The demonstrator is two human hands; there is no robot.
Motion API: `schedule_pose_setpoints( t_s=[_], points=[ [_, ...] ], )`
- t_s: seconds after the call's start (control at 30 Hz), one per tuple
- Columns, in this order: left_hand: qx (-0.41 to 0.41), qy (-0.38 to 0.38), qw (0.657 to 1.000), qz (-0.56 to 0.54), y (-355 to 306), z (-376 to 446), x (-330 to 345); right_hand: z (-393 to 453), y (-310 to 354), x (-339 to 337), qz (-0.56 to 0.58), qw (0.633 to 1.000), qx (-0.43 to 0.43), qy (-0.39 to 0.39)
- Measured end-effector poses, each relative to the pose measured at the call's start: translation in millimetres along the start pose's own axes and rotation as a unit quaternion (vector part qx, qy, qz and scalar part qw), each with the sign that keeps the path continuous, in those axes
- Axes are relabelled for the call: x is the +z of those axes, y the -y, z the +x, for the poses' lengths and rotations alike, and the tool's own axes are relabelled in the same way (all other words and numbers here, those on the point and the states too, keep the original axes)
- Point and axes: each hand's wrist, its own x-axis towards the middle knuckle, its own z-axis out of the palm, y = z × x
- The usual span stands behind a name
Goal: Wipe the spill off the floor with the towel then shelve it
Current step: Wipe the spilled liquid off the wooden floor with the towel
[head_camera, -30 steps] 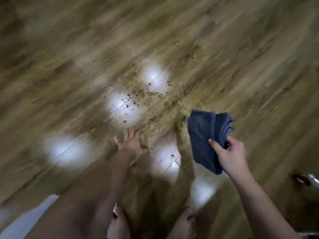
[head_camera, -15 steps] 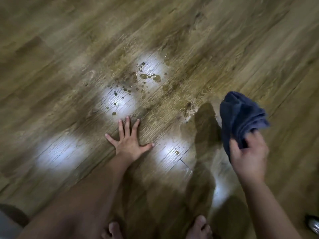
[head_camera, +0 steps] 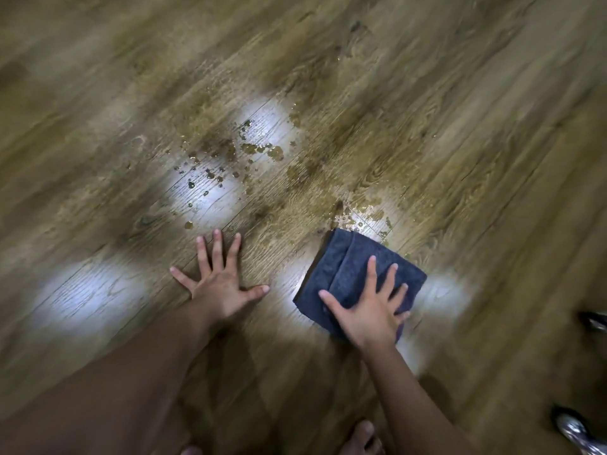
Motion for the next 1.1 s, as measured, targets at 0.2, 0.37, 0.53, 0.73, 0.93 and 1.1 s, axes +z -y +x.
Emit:
schedule_pose_setpoints(
  t_s=[0.2,0.37,0.53,0.73,0.93,1.1],
  points=[
    [-0.001,-0.003,1.000,-0.003,1,1,3,20,30,34,0.045,0.996,0.045,-0.064],
    [-0.002,-0.013,1.000,-0.007,-1,-2,2,-2,12,55,-0.053,0.991,-0.078,-0.095],
    [0.003,0.009,1.000,-0.008,1,-2,-2,-5,-50,43,-0.110,0.981,-0.141,-0.077],
    [0.005,0.015,1.000,-0.011,1,-1,-3,57,-44,2,-0.021,0.991,0.004,-0.134],
    [0.001,0.013,1.000,-0.013,0,0,-2,104,31,-18,0.104,0.975,0.120,-0.158],
    [0.001,0.004,1.000,-0.010,0,1,1,66,73,18,-0.047,0.986,-0.090,-0.136]
  ],
)
